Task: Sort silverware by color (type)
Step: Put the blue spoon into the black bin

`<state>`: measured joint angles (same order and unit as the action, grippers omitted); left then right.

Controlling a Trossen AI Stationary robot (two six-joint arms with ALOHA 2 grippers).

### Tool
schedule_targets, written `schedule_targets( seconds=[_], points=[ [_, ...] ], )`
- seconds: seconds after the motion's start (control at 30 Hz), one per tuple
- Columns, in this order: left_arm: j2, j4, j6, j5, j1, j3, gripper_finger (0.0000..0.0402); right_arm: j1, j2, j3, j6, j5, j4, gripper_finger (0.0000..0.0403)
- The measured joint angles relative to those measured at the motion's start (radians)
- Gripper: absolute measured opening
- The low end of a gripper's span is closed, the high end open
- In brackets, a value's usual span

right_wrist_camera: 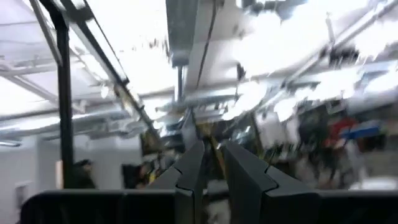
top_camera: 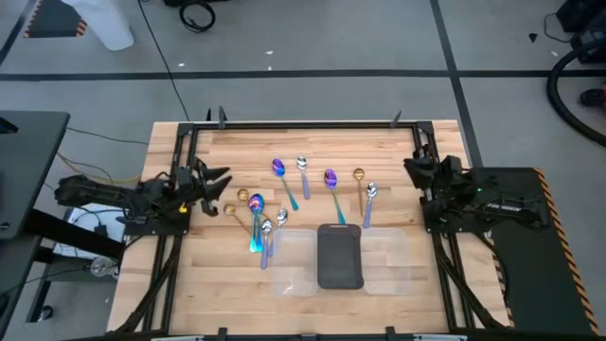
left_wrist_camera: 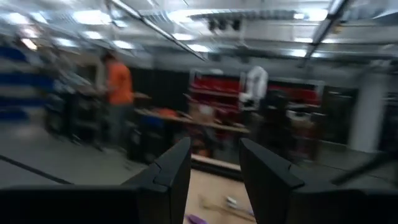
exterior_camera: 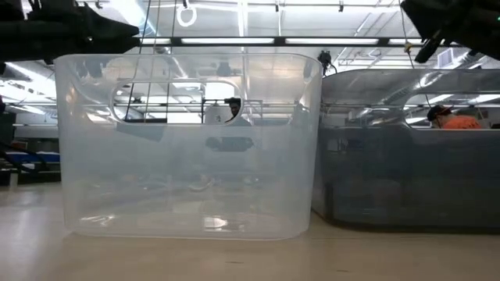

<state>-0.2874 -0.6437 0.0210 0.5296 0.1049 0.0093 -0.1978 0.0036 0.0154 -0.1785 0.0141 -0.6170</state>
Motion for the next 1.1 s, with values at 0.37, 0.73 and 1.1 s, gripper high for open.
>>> schedule_targets(
  seconds=[0.37,0.73,1.1],
  points=[
    [-0.047,0.42,-0.104,0.012,-0.2,0.213,0.0142,0.0,0.11,0.0,-0.03,0.281,0.038,0.0073],
    [-0.207,0.274,-0.173,0.013,-0.347,0.239,0.0142,0.0,0.424,0.039,-0.123,0.377,0.118,0.0073],
    [-0.343,0.095,-0.14,-0.002,-0.416,0.24,0.0142,0.0,0.743,0.406,-0.256,0.409,0.729,0.0073]
  ],
)
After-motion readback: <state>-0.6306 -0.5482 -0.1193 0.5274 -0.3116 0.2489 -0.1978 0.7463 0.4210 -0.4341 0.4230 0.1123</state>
